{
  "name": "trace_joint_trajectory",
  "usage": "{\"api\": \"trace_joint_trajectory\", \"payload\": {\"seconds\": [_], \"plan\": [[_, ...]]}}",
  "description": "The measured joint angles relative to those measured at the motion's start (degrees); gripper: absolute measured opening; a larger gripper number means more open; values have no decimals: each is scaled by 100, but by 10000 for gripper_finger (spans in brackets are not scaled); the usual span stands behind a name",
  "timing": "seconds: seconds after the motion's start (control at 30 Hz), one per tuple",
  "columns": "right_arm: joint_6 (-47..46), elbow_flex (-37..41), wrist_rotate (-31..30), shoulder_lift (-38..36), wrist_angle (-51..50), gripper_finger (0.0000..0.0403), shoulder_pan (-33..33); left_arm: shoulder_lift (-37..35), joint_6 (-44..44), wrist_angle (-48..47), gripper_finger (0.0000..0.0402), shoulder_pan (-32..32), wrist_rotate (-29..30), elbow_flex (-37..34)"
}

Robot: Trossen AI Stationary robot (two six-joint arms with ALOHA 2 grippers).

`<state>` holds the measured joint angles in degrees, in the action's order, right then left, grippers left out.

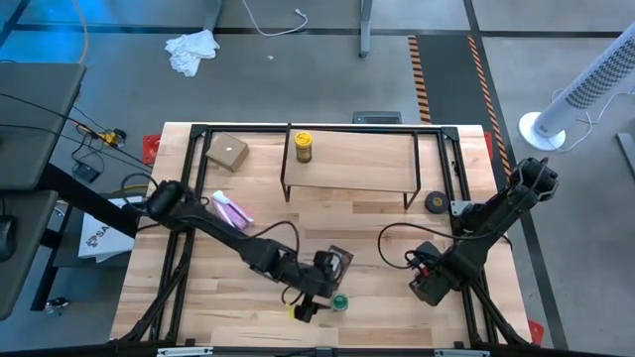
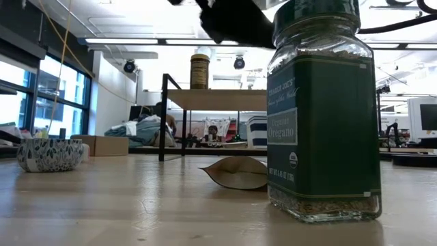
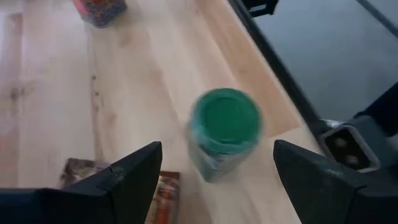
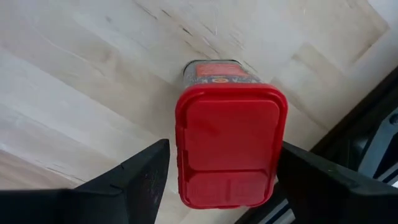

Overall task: Shelf spices
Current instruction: Put the green spice bottle on the shelf

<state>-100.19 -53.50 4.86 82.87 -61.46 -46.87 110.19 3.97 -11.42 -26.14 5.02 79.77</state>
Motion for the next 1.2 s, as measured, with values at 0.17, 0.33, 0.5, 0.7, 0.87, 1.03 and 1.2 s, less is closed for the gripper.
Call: {"api": "trace_joint_trajectory", "payload": {"seconds": [0.17, 0.33, 0.5, 0.7, 0.87, 1.03, 1.2], "plan": [[16, 1, 14, 0, 12, 277, 0, 136, -64, 155, 307, 121, -163, -3], [-1, 1, 14, 0, 14, 277, 0, 253, -256, 327, 307, 136, -316, -15], [14, 1, 11, 0, 8, 277, 0, 402, -457, 638, 307, 136, -479, -20], [-3, 1, -30, -2, 9, 277, 0, 538, -424, 955, 307, 144, -438, -17], [-1, 1, -32, -2, 5, 277, 2, 613, -453, 1014, 307, 151, -431, -17], [-1, 1, -32, -2, 2, 277, 0, 647, -416, 1134, 294, 151, -424, -17], [-4, 1, -34, -2, -1, 277, 0, 644, -403, 1283, 224, 132, -295, -17]]}}
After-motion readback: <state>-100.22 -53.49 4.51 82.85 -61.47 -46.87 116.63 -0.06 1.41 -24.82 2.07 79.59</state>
